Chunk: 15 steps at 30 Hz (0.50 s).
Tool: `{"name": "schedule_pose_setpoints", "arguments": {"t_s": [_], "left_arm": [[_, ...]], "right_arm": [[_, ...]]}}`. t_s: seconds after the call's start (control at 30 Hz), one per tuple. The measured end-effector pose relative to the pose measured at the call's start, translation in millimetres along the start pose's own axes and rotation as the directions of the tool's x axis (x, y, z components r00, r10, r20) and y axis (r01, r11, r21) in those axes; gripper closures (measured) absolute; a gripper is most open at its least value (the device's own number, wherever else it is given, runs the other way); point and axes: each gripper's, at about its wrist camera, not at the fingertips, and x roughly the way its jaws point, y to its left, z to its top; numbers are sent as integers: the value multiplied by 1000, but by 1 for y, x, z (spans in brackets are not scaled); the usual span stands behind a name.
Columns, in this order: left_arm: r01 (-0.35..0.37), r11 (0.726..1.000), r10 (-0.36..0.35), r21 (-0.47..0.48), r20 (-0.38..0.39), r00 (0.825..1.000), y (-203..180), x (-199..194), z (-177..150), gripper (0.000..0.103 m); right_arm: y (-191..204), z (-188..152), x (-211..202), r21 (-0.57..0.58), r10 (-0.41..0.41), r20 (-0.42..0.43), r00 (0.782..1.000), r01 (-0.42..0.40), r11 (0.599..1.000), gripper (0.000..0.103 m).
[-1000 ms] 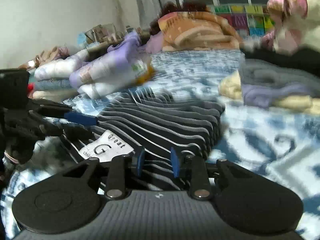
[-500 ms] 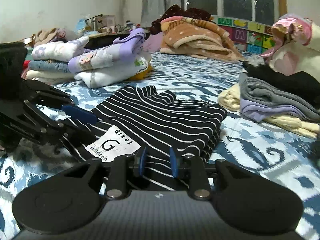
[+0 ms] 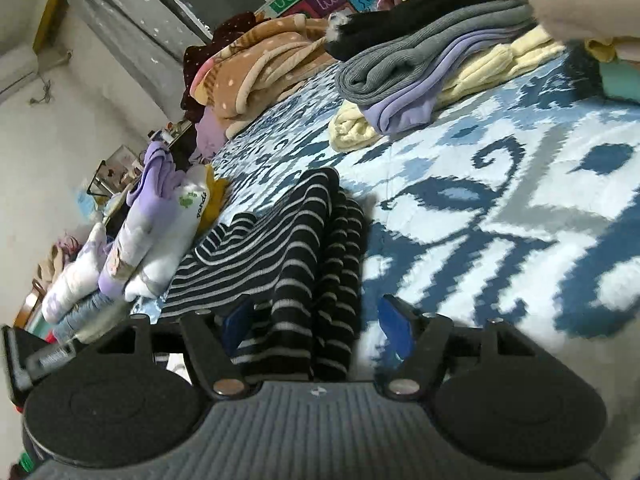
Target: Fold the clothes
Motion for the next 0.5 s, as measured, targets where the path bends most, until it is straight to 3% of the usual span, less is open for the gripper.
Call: {"name": "schedule_pose_setpoints", "arguments": {"t_s": [0.1,0.13,0.17,0.33,0.5], "left_arm": [[23,999,-23,-32,-6,1000,-1,10,2,42],[32,999,-32,-43,-6,999,-1,13,3,43],[34,999,-35,-42,-5,999,-2,16,3,43],[25,998,-25,-66,3,1000,-6,24,1,72],[78,988,-82,-135,-18,997,-14,2,1,75]], "right_arm": [[-2,4,12,30,28,-13,1000,-28,999,35],[-2,4,16,37,39,-24,999,-38,999,46],[-1,5,20,44,50,-35,998,-48,998,49],[2,0,24,24,59,-24,998,-58,998,65],[-1,3,4,122,113,-2,994,-112,986,71]]}}
